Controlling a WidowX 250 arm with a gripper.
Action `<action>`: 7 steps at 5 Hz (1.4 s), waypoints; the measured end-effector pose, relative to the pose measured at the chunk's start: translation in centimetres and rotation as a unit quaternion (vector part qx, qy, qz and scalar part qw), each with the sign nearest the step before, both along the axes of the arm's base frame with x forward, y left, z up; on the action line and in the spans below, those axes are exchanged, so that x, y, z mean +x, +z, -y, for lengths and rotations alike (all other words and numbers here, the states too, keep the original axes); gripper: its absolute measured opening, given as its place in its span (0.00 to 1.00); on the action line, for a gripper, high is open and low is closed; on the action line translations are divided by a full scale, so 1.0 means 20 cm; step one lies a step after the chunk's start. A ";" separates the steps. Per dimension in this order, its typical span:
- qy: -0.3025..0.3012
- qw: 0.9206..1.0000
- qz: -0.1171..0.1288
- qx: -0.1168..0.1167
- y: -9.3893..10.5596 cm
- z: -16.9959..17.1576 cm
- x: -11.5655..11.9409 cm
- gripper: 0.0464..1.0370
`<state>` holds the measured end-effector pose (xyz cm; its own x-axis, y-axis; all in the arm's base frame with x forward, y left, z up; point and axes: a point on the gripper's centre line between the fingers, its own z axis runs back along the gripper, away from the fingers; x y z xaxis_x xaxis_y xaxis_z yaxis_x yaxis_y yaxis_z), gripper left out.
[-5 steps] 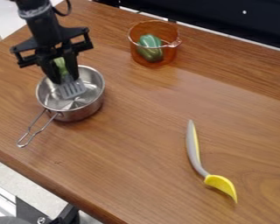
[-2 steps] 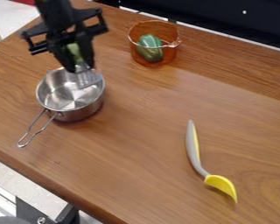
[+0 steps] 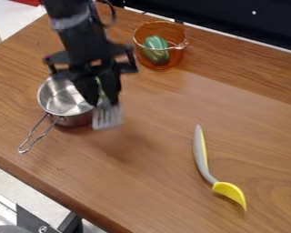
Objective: Move the green spatula to the top right side of the table
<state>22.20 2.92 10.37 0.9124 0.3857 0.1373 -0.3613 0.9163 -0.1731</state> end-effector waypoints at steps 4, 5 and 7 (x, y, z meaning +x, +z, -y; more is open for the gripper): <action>0.206 0.977 -0.009 -0.056 -0.02 0.31 0.22 0.26; 0.273 0.959 -0.024 -0.065 -0.04 0.43 0.30 0.26; 0.375 0.925 -0.019 -0.062 -0.12 0.64 0.49 0.26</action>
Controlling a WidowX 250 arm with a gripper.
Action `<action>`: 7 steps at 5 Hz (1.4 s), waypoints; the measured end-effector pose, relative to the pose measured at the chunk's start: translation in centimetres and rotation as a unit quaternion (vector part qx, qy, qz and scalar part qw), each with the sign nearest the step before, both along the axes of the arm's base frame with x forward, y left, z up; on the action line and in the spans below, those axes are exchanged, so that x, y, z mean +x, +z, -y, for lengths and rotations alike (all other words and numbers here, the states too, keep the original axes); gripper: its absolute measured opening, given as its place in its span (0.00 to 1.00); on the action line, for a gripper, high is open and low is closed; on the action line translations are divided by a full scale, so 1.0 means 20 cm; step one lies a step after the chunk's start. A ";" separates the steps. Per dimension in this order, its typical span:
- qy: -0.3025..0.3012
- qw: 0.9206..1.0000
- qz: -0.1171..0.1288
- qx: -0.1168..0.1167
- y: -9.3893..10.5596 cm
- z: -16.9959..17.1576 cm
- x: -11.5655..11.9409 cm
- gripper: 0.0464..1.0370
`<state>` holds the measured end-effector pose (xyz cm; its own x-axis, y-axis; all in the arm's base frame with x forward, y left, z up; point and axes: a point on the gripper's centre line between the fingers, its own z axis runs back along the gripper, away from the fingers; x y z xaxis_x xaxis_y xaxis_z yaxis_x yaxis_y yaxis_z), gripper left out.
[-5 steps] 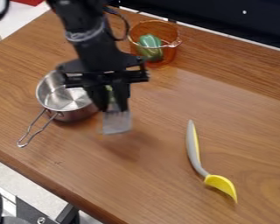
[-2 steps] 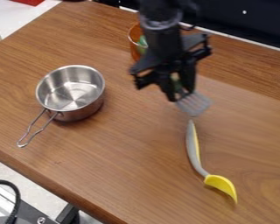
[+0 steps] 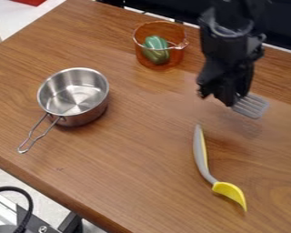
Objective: Move the green spatula to the top right side of the table
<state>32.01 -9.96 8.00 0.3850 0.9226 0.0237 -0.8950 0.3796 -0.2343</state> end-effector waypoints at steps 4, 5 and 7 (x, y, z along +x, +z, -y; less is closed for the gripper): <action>0.008 0.998 -0.056 0.001 -0.16 0.00 0.15 0.32; 0.002 0.997 -0.081 0.006 -0.17 -0.03 0.12 0.59; 0.002 0.996 -0.094 -0.010 -0.10 -0.06 0.13 0.96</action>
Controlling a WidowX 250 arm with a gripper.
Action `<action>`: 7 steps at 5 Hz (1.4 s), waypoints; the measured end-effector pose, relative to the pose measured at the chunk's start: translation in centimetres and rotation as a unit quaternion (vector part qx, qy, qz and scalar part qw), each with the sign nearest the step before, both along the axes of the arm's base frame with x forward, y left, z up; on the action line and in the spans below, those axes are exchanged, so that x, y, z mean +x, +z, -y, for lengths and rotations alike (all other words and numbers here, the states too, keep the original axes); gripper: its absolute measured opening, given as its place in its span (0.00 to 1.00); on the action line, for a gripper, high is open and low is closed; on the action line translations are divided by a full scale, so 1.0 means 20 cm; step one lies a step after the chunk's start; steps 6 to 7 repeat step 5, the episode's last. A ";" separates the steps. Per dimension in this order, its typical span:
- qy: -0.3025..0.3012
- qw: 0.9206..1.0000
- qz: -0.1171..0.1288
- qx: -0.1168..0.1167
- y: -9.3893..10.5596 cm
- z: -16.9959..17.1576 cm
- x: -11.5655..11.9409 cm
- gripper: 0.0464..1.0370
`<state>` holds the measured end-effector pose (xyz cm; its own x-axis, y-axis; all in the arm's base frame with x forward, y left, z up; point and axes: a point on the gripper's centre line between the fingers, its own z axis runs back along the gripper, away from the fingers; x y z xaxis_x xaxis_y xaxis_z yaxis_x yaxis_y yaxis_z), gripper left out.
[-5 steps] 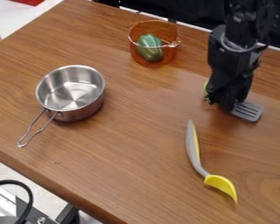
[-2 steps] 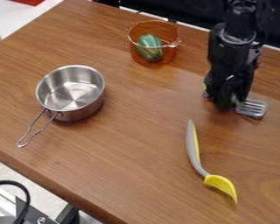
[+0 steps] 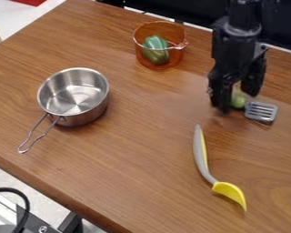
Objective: Move the green spatula to the top right side of the table
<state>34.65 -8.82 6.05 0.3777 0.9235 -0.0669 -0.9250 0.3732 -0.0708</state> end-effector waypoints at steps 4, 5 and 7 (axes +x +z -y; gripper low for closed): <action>-0.141 0.982 0.046 0.113 0.26 -0.38 -0.08 0.96; -0.207 0.973 0.041 0.092 0.25 -0.51 -0.09 0.96; -0.207 0.973 0.041 0.092 0.25 -0.51 -0.09 0.96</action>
